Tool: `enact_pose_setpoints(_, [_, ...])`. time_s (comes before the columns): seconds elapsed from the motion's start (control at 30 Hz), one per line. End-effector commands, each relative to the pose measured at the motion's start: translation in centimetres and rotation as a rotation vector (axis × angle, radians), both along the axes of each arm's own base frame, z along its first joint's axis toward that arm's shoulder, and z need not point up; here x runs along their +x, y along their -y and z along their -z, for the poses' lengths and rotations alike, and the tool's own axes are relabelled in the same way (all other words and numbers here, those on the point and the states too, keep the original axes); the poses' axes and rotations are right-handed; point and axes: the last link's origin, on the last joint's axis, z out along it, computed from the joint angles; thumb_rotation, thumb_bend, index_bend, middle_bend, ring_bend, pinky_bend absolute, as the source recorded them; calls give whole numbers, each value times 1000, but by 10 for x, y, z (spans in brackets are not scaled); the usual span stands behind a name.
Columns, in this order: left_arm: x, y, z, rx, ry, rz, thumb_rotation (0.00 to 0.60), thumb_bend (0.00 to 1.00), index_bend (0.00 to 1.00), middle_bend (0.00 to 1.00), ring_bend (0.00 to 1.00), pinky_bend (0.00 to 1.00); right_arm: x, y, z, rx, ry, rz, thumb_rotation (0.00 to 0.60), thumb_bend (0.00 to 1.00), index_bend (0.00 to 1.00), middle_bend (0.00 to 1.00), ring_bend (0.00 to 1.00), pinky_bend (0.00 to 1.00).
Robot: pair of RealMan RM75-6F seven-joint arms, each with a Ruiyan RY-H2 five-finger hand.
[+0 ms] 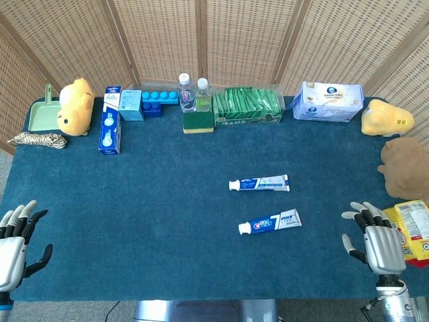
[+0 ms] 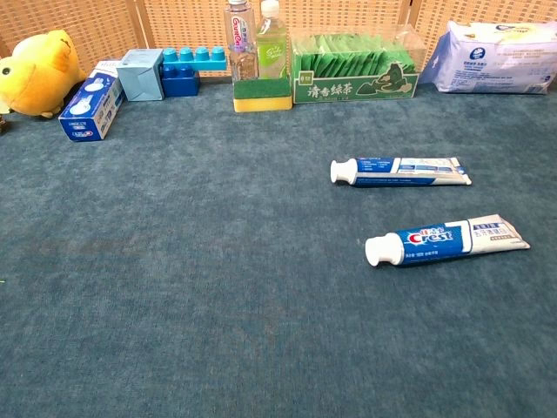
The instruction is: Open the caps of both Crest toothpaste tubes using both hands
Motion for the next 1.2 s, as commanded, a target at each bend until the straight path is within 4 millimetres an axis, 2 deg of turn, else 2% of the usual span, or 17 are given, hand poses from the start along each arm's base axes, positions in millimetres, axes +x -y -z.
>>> enact_pose_setpoints(0.03, [0, -2, 2, -5, 1, -1, 600, 368, 149, 32, 0, 5, 0, 1, 0, -1, -1, 1, 600, 380, 330, 231, 138, 171])
enact_pose_setpoints(0.47, [0, -2, -1, 6, 4, 3, 600, 368, 149, 40, 0, 6, -1, 1, -1, -5, 4, 3, 600, 378, 328, 230, 138, 171])
enact_pose_setpoints(0.67, [-2, -5, -1, -2, 2, 2, 600, 367, 150, 58, 0, 52, 0, 4, -1, -3, 4, 1, 600, 379, 319, 230, 138, 171])
enact_pose_setpoints(1.03, [7, -26, 8, -27, 17, 45, 600, 367, 151, 85, 29, 51, 11, 14, 6, 44, 3, -32, 600, 378, 314, 230, 138, 171])
enact_pose_setpoints(1.2, [14, -38, 12, -35, 32, 77, 600, 367, 151, 80, 25, 51, 26, 23, 20, 107, -1, -78, 600, 378, 314, 231, 138, 171])
